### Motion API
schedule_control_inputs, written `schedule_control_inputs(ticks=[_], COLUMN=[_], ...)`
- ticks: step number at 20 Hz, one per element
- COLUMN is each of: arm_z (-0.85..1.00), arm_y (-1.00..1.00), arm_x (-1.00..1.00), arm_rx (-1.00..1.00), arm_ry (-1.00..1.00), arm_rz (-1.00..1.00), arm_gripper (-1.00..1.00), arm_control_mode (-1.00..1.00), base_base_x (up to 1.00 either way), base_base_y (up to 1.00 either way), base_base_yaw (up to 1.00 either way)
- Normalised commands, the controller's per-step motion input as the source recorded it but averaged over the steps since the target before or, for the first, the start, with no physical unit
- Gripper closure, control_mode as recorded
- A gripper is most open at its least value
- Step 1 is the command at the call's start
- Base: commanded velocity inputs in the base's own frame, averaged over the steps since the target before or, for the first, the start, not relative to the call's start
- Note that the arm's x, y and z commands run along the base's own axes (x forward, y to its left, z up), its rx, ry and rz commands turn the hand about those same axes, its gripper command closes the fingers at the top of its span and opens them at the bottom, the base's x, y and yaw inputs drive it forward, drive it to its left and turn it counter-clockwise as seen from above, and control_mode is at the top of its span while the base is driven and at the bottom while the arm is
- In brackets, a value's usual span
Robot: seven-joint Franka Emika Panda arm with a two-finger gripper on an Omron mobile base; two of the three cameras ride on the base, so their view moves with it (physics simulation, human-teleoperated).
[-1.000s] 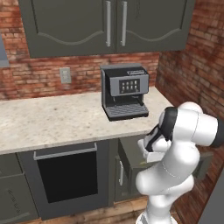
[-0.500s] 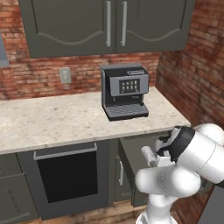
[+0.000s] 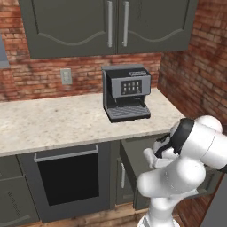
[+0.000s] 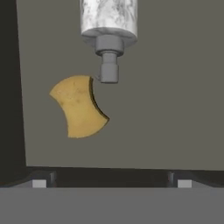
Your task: Restock the sink supplies by placing the sponge and soap dispenser on the counter and next to the sink. Make sure the soap dispenser is upright.
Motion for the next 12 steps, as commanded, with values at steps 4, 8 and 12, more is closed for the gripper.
schedule_control_inputs(ticks=[4,8,12], arm_z=[-0.02,-0.07,-0.09], arm_y=[0.06,0.16,0.03], arm_x=[0.47,0.34,0.12], arm_rx=[0.0,0.0,0.0], arm_ry=[0.0,0.0,0.0], arm_rz=[0.03,0.02,0.0], arm_gripper=[-1.0,-1.0,-1.0], arm_control_mode=[-1.0,-1.0,-1.0], base_base_x=[0.0,0.0,0.0], base_base_y=[0.0,0.0,0.0], base_base_yaw=[0.0,0.0,0.0])
